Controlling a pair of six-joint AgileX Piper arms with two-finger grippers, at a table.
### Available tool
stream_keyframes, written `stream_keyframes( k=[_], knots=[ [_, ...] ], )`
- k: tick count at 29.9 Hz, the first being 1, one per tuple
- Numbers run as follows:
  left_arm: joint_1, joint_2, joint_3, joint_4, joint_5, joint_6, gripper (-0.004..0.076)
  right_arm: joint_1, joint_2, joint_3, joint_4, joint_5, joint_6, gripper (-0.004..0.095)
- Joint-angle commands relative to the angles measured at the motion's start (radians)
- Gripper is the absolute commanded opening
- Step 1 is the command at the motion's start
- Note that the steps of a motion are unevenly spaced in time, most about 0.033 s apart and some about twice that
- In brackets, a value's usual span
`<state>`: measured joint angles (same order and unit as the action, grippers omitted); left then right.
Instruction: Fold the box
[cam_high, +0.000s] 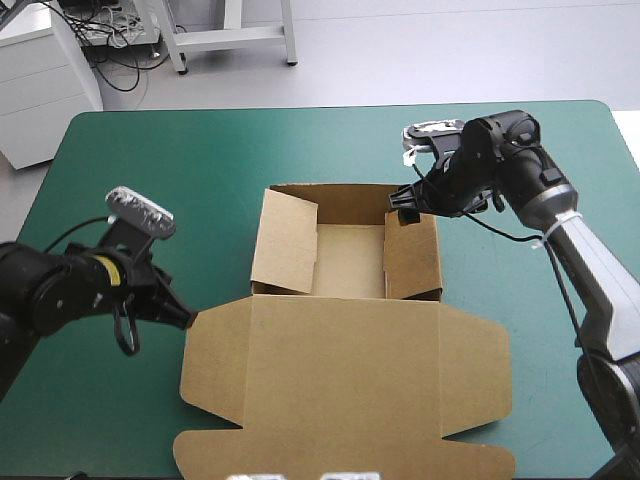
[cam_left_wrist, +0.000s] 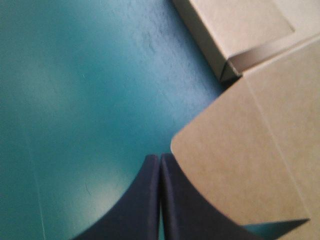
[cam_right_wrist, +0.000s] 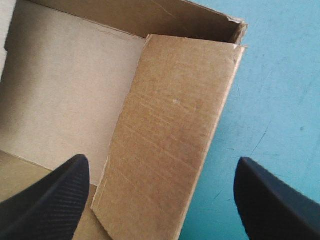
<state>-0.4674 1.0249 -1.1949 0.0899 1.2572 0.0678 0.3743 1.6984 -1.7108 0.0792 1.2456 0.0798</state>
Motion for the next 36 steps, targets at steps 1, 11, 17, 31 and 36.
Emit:
stream_keyframes(
  k=[1,11,17,31,36],
  knots=[
    [-0.004,-0.117,0.108,0.015,-0.012,-0.051,-0.0032,-0.005,0.009,-0.028,-0.021,0.002,0.012,0.0725],
    [-0.004,-0.374,0.386,0.008,-0.013,-0.128,-0.0032,-0.015,0.136,-0.028,-0.053,0.000,0.043,0.0724],
    [-0.004,-0.453,0.410,0.008,-0.013,-0.180,-0.0032,-0.015,0.171,-0.028,-0.053,-0.021,0.058,0.0724],
    [-0.004,-0.464,0.410,0.010,-0.007,-0.198,-0.0032,-0.015,0.235,-0.028,-0.034,-0.010,0.064,0.0145],
    [-0.004,-0.464,0.410,0.015,-0.030,-0.198,-0.0032,-0.015,0.235,-0.028,-0.034,-0.016,0.062,-0.0023]
  ],
)
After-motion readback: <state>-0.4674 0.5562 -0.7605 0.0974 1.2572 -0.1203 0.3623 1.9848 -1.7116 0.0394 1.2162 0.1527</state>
